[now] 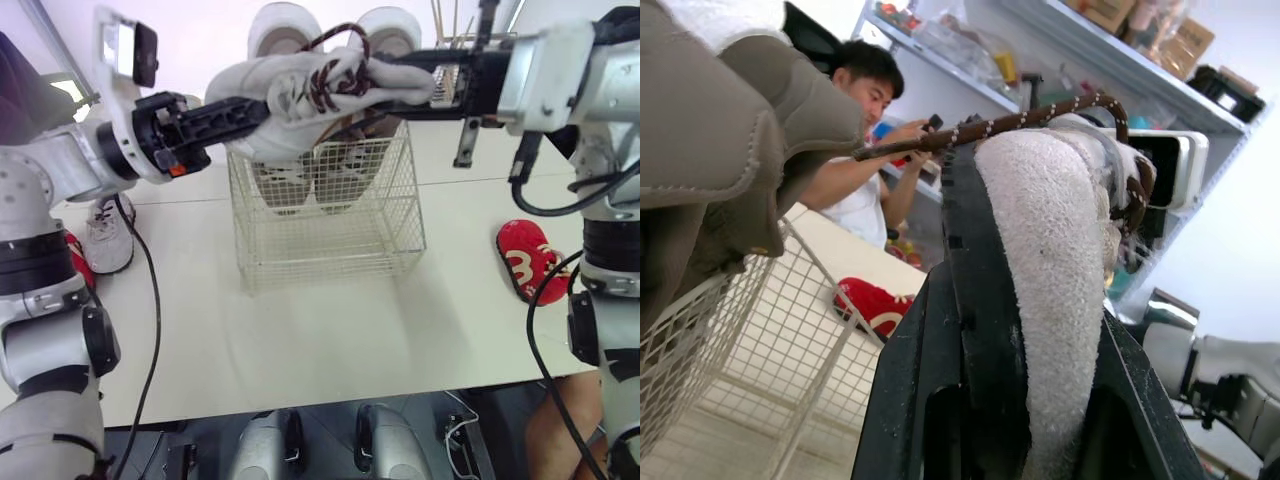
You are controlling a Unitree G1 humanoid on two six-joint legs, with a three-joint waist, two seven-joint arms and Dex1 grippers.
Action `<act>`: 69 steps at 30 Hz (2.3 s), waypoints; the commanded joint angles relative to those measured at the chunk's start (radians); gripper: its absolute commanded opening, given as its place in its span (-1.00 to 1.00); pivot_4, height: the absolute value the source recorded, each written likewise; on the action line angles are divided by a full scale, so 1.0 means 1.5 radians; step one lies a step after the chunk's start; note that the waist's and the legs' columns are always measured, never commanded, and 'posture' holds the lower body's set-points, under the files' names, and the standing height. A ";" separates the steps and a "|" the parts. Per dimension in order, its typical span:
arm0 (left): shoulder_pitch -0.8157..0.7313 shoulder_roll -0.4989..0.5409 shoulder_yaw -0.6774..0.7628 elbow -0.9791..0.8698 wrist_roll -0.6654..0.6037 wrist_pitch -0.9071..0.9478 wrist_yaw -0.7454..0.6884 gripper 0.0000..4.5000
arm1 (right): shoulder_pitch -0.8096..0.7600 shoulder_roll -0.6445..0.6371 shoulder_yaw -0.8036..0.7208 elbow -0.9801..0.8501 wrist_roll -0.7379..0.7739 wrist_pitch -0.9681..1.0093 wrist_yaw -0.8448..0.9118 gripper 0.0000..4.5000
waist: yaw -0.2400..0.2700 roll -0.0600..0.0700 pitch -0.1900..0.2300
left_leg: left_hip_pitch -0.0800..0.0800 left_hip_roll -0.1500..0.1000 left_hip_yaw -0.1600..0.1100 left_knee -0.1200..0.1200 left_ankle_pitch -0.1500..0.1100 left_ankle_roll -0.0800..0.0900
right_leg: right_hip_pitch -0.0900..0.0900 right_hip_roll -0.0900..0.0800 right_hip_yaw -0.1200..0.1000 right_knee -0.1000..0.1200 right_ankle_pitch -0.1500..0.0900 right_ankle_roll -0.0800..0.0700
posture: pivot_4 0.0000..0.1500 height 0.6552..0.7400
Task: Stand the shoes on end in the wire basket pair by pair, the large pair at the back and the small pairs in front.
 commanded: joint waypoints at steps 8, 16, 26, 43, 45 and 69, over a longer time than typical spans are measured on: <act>0.109 -0.099 0.113 -0.140 -0.176 -0.096 0.195 -0.86 | 0.038 -0.085 -0.198 -0.030 0.310 0.566 -0.103 0.97 | 0.003 -0.001 0.000 | 0.000 0.000 -0.001 0.000 0.000 0.000 | 0.000 -0.001 0.000 0.000 0.000 0.000 | 1.00 1.00; 0.157 -0.184 0.084 -0.227 -0.252 -0.214 0.303 -0.86 | 0.139 0.102 -0.366 -0.099 0.659 0.807 -0.418 0.97 | -0.002 -0.002 -0.001 | 0.001 0.000 -0.001 0.000 0.000 0.000 | 0.001 -0.001 0.000 0.000 0.002 -0.003 | 1.00 1.00; 0.166 -0.206 0.031 -0.235 -0.276 -0.262 0.330 -0.86 | 0.099 0.239 -0.322 -0.068 0.741 0.748 -0.524 0.97 | 0.004 -0.002 -0.001 | 0.000 0.000 -0.001 0.000 0.000 0.001 | 0.001 0.000 0.000 0.000 0.002 -0.002 | 1.00 1.00; 0.191 -0.208 -0.013 -0.234 -0.258 -0.289 0.337 -0.86 | 0.034 0.290 -0.231 -0.034 0.694 0.682 -0.470 0.97 | 0.002 -0.002 -0.001 | 0.000 0.000 -0.001 0.000 0.000 0.000 | 0.001 0.001 0.000 0.000 0.002 -0.002 | 1.00 1.00; 0.197 -0.210 -0.017 -0.240 -0.255 -0.294 0.337 -0.86 | 0.034 0.293 -0.225 -0.033 0.687 0.682 -0.468 0.97 | 0.002 -0.002 -0.001 | 0.000 0.000 -0.001 0.000 0.000 0.000 | 0.001 0.001 0.000 -0.001 0.002 -0.002 | 1.00 1.00; 0.215 -0.132 -0.004 -0.269 -0.305 -0.288 0.364 0.91 | -0.015 0.272 -0.226 0.011 0.652 0.660 -0.468 -0.68 | 0.001 -0.002 -0.001 | 0.000 0.000 -0.001 0.000 0.000 0.000 | 0.000 0.001 0.000 -0.001 0.002 -0.002 | 1.00 1.00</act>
